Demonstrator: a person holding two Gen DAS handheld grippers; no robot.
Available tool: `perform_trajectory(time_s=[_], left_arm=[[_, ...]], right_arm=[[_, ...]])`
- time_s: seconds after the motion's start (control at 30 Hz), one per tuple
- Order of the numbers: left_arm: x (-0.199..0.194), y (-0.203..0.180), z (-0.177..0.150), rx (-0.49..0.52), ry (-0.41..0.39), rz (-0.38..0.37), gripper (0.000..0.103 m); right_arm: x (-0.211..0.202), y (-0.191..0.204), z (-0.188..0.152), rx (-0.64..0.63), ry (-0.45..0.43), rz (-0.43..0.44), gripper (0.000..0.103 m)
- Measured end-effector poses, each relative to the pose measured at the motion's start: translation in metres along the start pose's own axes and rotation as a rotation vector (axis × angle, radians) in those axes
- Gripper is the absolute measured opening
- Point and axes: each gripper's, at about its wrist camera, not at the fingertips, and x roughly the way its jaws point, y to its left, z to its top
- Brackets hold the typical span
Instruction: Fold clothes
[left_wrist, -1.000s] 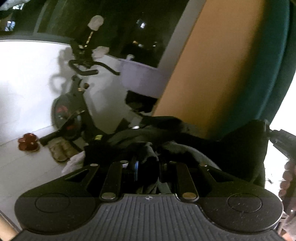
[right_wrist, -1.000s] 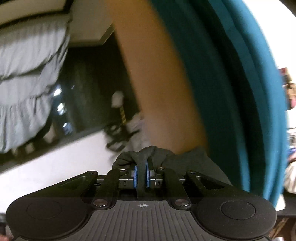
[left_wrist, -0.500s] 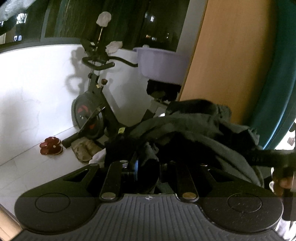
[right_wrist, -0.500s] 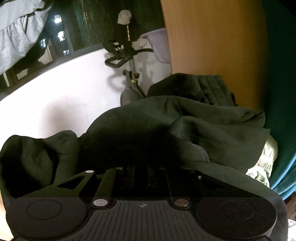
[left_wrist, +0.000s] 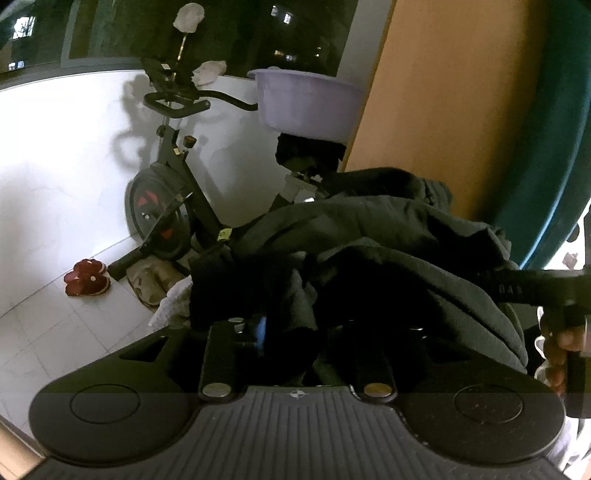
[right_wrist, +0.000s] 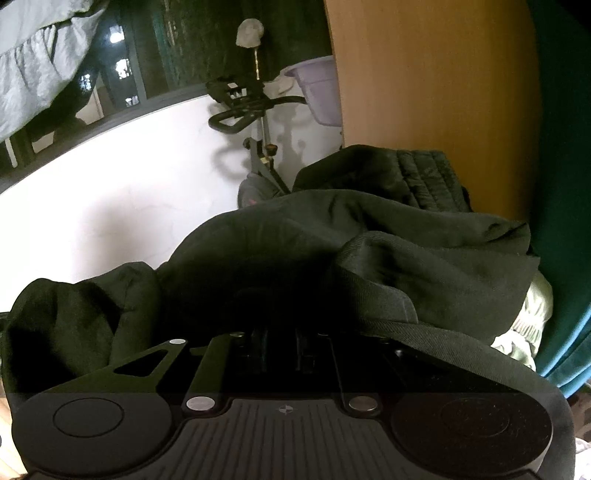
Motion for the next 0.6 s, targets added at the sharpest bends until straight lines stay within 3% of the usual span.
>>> perform_trajectory(time_s=[0.07, 0.3, 0.6], left_arm=[[0.000, -0.003, -0.002, 0.012, 0.007, 0.001, 0.042], [0.003, -0.010, -0.007, 0.008, 0.008, 0.028, 0.049], [0.023, -0.011, -0.018, 0.037, 0.049, 0.014, 0.071]], right_arm=[[0.001, 0.001, 0.000, -0.001, -0.001, -0.004, 0.011], [0.000, 0.007, -0.003, -0.021, -0.008, -0.016, 0.013], [-0.001, 0.002, -0.003, -0.025, -0.008, 0.008, 0.015]])
